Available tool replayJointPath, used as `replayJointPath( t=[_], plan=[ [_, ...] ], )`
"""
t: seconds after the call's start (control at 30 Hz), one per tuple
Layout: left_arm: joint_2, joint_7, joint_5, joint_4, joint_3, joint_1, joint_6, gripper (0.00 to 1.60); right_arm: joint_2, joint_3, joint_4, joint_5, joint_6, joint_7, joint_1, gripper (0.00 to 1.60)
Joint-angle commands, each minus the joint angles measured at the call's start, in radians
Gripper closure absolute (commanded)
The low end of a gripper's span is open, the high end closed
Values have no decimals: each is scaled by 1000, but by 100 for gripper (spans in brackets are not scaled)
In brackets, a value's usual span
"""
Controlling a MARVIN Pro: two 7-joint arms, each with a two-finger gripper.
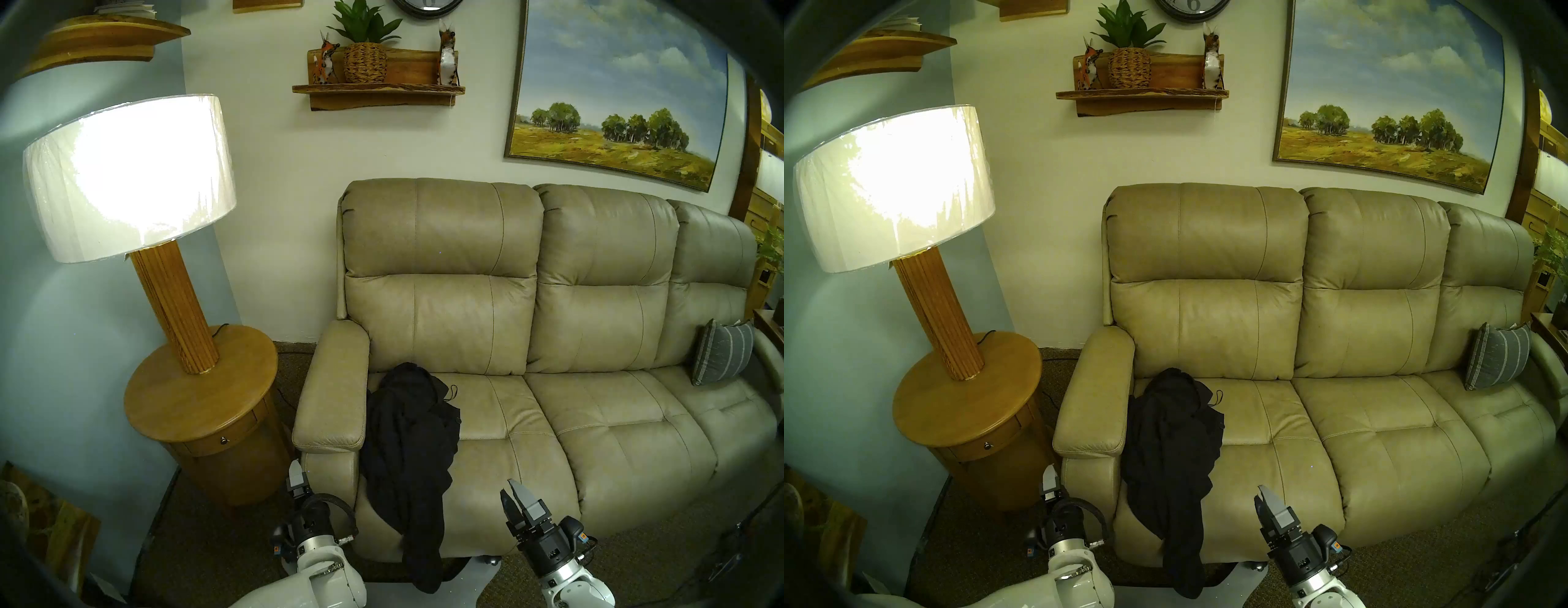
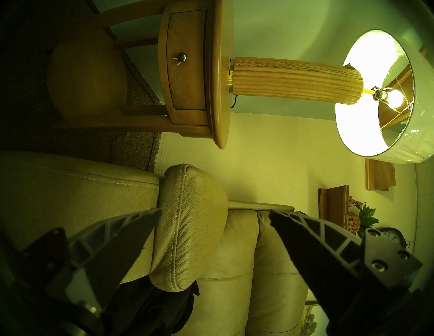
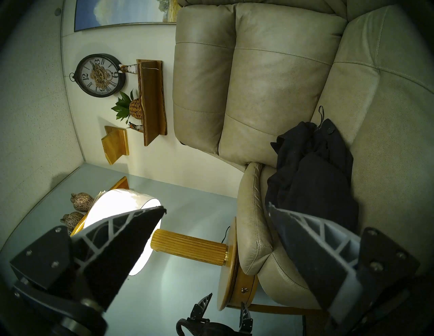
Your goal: Drape jacket on sofa arm
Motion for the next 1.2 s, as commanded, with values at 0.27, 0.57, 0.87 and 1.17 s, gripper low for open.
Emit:
replayJointPath(
  t=[0.27,0.57,0.87,1.17],
  plan=[
    [-1,-4,3,-4,-1,-1,0,0,-73,-118,206,-105,-45,-166,156,0],
    [-1,-2,3,-3,0,-1,0,0,-132,-182,235,-137,-73,-263,240,0],
    [-1,-3,3,-4,-1,-1,0,0,-139,-301,392,-134,-170,-333,337,0],
    [0,0,3,-3,0,-2,0,0,-140,-416,452,-91,-182,-411,424,0]
  ],
)
